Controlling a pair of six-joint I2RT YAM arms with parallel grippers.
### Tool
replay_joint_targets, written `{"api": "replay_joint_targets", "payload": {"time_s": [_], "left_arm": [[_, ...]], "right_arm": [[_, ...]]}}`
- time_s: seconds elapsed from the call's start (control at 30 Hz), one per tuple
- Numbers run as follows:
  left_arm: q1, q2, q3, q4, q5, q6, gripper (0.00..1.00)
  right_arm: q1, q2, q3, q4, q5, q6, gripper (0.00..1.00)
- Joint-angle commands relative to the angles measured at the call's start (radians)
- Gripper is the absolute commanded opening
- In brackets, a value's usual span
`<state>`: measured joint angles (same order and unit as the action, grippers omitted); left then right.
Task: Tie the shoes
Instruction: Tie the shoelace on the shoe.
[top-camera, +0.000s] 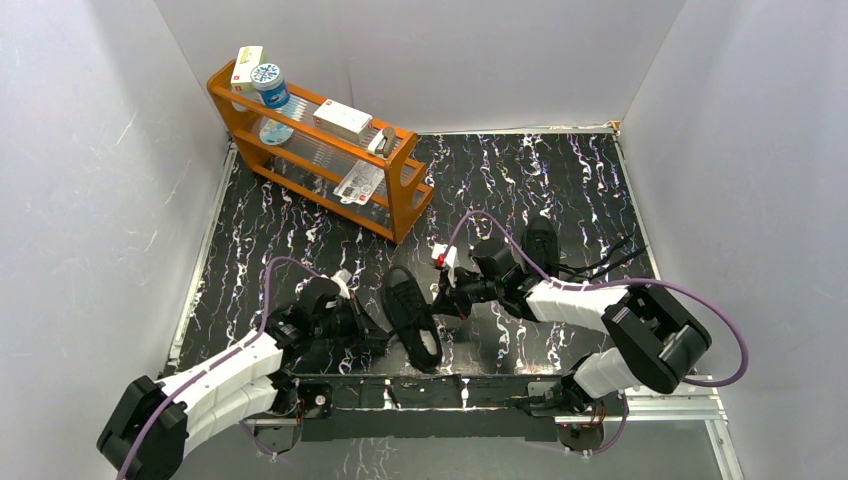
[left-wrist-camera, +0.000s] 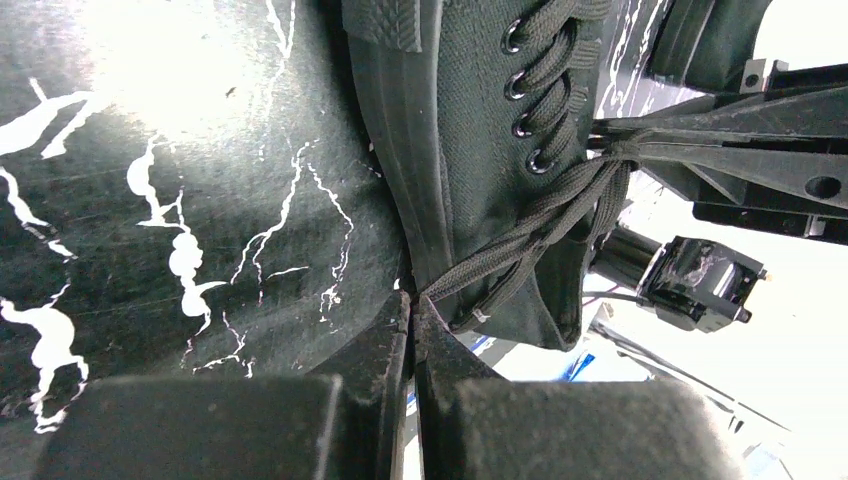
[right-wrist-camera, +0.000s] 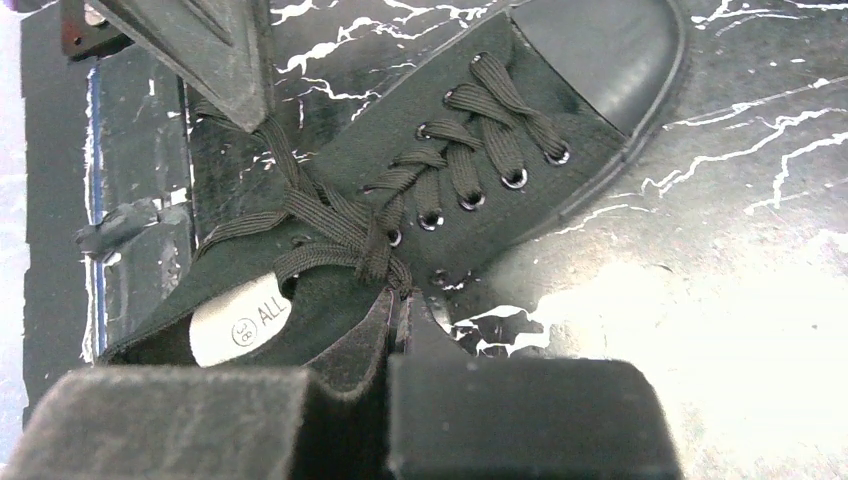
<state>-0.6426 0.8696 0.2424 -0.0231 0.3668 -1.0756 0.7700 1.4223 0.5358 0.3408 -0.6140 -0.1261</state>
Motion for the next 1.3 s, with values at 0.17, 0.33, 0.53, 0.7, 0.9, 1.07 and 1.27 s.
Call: {"api": "replay_joint_targets", "payload": {"time_s": [0.17,0.33,0.53,0.7,0.9,1.07,1.27], "left_arm": [[0.005,0.025,0.042,-0.146,-0.042,0.008,0.00],[0.005,0.031,0.046,-0.247,-0.089,-0.079,0.00],[0.005,0.076,0.057,-0.186,-0.067,-0.056,0.00],[0.005,0.077,0.132,-0.274,-0.068,0.003,0.19],[0.006,0.049,0.267,-0.602,-0.256,-0.014,0.70],[0.006,0.041,0.359,-0.709,-0.270,-0.008,0.66],[-0.008,0.126,0.438,-0.400,-0.024,-0.028,0.61]], "right_arm": [[-0.008,-0.022,0.052,-0.076,0.069,0.029,0.00],[-0.011,-0.023,0.021,-0.098,0.159,0.075,0.00],[-0.015,-0.023,0.019,-0.085,0.133,0.054,0.00],[-0.014,-0.019,0.029,-0.060,0.017,0.032,0.08],[-0.014,-0.051,0.021,-0.048,0.089,0.042,0.33],[-0.017,-0.073,0.027,-0.087,0.132,0.019,0.40],[-0.064,-0.146,-0.018,-0.066,0.153,0.062,0.46]]}}
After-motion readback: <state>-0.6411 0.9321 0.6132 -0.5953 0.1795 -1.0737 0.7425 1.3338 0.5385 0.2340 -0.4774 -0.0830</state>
